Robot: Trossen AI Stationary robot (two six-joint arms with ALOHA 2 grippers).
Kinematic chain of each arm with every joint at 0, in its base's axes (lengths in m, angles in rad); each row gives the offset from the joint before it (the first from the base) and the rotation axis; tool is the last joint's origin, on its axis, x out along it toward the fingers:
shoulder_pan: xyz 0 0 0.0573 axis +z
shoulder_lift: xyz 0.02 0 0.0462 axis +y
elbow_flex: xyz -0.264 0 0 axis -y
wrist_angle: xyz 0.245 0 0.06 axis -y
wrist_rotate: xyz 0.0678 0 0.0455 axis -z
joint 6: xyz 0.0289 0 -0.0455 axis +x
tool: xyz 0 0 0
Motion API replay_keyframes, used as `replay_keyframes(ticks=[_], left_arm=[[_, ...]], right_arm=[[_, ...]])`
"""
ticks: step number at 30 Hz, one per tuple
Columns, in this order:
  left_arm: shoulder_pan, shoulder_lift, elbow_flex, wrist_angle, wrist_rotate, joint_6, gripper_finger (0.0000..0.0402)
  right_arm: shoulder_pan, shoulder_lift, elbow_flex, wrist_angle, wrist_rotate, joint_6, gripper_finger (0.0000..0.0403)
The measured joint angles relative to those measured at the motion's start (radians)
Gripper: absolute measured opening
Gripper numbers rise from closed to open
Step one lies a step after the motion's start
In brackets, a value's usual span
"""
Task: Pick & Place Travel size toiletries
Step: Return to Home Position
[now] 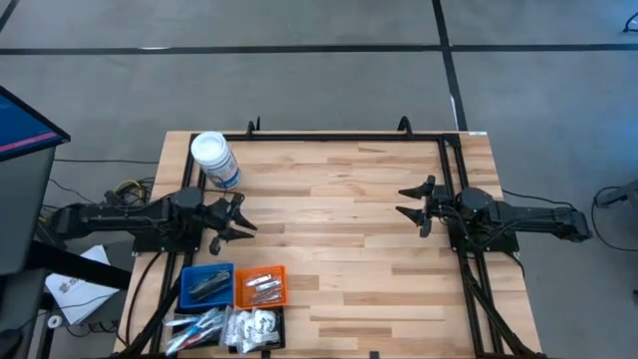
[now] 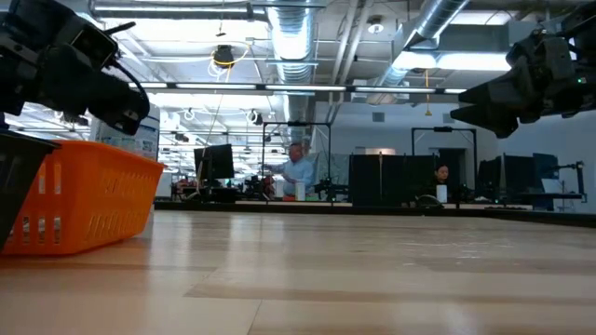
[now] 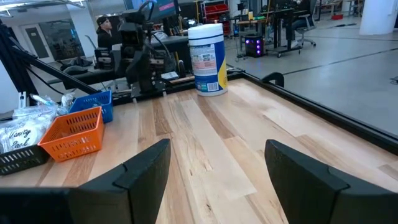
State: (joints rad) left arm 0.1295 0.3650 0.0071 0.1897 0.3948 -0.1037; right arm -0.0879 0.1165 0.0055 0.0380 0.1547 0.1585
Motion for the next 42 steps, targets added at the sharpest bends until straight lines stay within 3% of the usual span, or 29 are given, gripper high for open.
replay_keyframes(ticks=[12,18,42], left_arm=[[0.102,-0.18,0.0,-0.056,0.018,-0.003,0.01],[0.102,-0.262,0.0,-0.051,-0.084,-0.007,0.01],[0.1,-0.219,0.0,-0.044,-0.089,-0.065,0.01]], right_arm=[[0.0,0.0,0.0,0.0,0.0,0.0,0.0255],[0.0,0.0,0.0,0.0,0.0,0.0,0.0255],[0.0,0.0,0.0,0.0,0.0,0.0,0.0255]])
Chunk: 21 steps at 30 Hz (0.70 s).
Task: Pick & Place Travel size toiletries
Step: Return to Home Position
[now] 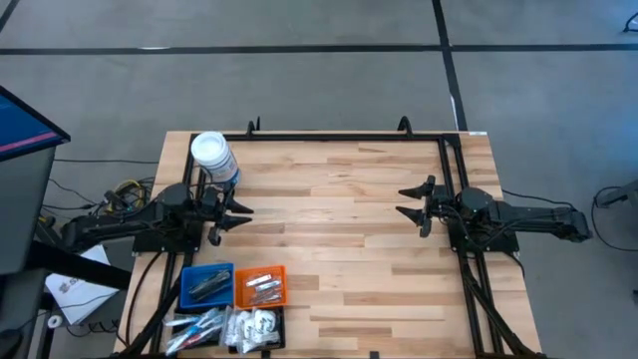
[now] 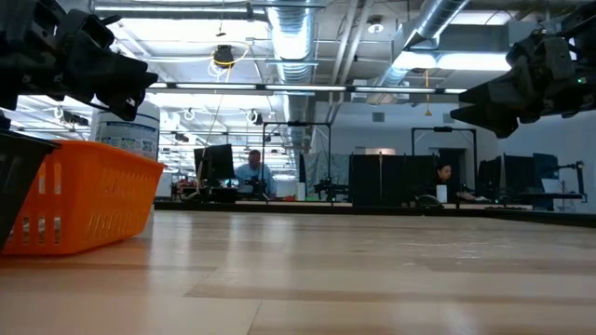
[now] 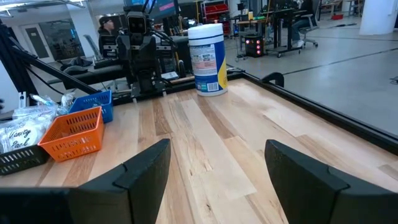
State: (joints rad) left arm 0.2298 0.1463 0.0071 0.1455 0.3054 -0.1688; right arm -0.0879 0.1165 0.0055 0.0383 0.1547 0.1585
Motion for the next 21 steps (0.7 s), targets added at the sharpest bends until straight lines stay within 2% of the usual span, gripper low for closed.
replay_keyframes(ticks=[21], left_arm=[[0.0,0.0,0.0,0.013,0.002,0.0,0.01]], right_arm=[[0.0,0.0,0.0,0.0,0.0,0.0,0.0255]])
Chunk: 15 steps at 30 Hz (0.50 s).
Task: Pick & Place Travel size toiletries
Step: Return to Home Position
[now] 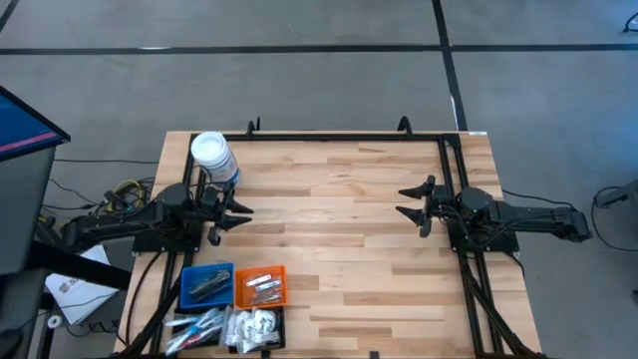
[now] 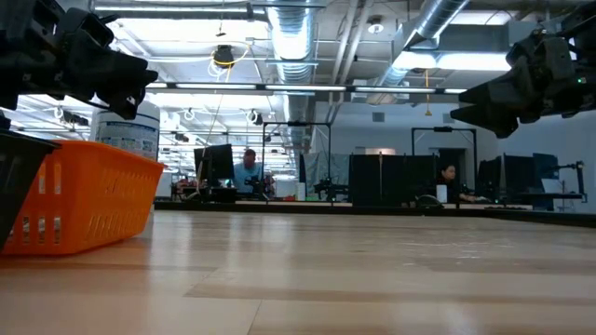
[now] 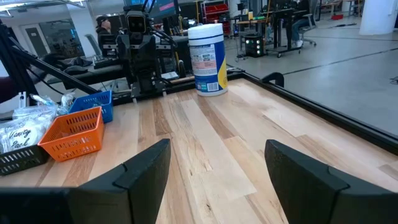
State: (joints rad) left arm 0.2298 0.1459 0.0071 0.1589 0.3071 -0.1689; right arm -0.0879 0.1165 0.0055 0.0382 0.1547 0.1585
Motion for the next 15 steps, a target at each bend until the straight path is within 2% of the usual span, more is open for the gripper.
replay_keyframes(ticks=[15], left_arm=[[0.0,0.0,0.0,0.007,0.002,0.0,0.01]], right_arm=[[0.0,0.0,0.0,0.0,0.0,0.0,0.0255]])
